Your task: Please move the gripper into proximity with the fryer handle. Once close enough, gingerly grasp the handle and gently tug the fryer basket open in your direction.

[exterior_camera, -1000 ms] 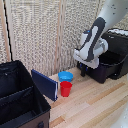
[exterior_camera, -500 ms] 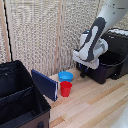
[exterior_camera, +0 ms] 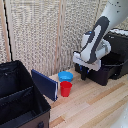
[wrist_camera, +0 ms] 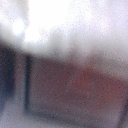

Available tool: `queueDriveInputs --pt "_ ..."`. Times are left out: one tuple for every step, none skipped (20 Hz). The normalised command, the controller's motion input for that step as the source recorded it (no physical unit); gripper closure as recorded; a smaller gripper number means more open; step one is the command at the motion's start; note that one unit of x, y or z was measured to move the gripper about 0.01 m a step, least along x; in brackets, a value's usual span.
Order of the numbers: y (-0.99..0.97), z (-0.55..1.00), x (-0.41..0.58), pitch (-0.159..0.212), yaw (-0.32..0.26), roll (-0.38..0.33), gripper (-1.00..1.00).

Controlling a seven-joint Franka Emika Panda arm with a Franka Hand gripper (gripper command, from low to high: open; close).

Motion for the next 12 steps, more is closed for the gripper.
queueDriveInputs --pt "0.18 0.51 0.000 0.000 0.000 0.000 -1.00" --pt "0.13 0.65 0.000 0.002 0.000 0.000 -1.00" --pt "0.15 0.72 0.000 0.019 0.000 0.000 -1.00" --pt "0.18 0.75 0.000 0.056 0.000 0.000 -1.00" --pt "0.16 0.79 0.000 0.100 -0.006 0.000 -1.00" --pt "0.21 0.91 0.029 0.080 -0.011 0.000 -1.00" --pt "0.26 0.87 0.040 0.099 -0.021 0.000 -1.00" --pt "0.23 0.89 0.014 0.102 -0.049 0.006 -1.00" --pt "0.23 0.86 0.000 0.095 -0.061 0.013 -1.00" --pt "0.26 0.78 0.029 0.079 -0.088 0.000 -1.00" --pt "0.17 0.63 0.000 0.075 -0.142 0.009 -1.00" --pt "0.12 0.44 0.006 0.116 -0.140 0.023 -1.00"
